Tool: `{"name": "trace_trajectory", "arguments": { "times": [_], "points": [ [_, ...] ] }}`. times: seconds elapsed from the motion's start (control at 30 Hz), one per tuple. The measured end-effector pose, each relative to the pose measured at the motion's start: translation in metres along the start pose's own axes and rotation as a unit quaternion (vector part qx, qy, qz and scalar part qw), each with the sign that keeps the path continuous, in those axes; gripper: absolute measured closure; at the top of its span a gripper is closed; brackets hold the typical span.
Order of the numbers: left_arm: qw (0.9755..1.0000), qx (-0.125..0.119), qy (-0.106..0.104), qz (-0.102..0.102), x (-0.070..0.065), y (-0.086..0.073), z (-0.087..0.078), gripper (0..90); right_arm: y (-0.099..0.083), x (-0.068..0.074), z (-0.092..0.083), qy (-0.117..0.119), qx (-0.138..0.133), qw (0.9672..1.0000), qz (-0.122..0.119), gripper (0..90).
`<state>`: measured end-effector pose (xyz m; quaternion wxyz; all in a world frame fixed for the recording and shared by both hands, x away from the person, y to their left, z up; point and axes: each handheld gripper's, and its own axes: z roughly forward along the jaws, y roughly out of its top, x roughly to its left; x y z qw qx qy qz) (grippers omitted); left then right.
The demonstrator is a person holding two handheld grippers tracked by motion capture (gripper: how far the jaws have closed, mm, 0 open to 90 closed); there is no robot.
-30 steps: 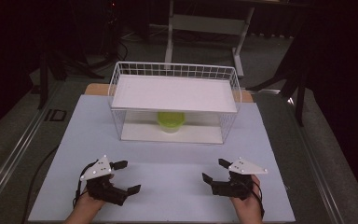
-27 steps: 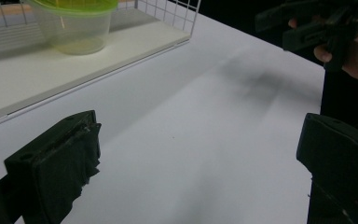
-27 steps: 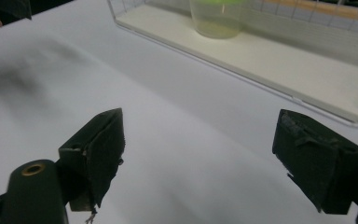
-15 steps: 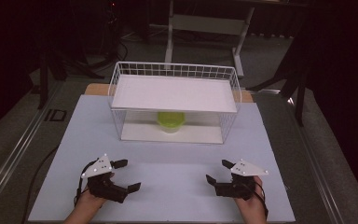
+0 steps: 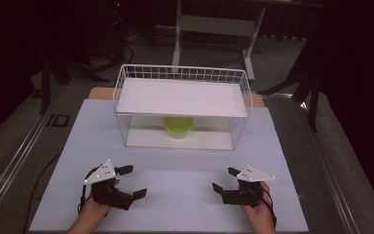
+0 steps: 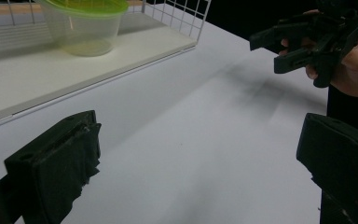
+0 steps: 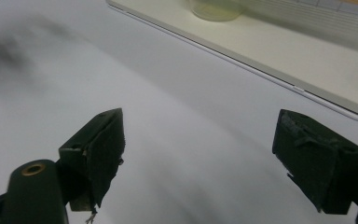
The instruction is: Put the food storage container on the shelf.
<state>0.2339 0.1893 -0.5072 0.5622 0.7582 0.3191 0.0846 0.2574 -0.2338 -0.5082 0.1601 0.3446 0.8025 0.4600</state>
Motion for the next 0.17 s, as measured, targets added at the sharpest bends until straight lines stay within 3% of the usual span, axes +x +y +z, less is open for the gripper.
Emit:
{"name": "trace_trajectory", "arguments": {
  "times": [0.17],
  "points": [
    [1.0000, -0.002, 0.001, 0.000, -0.0001, 0.0002, -0.0012, 0.4, -0.0008, -0.0020, 0.0005, 0.004, 0.001, 1.0000, 0.009, 16.7]
  ]
}}
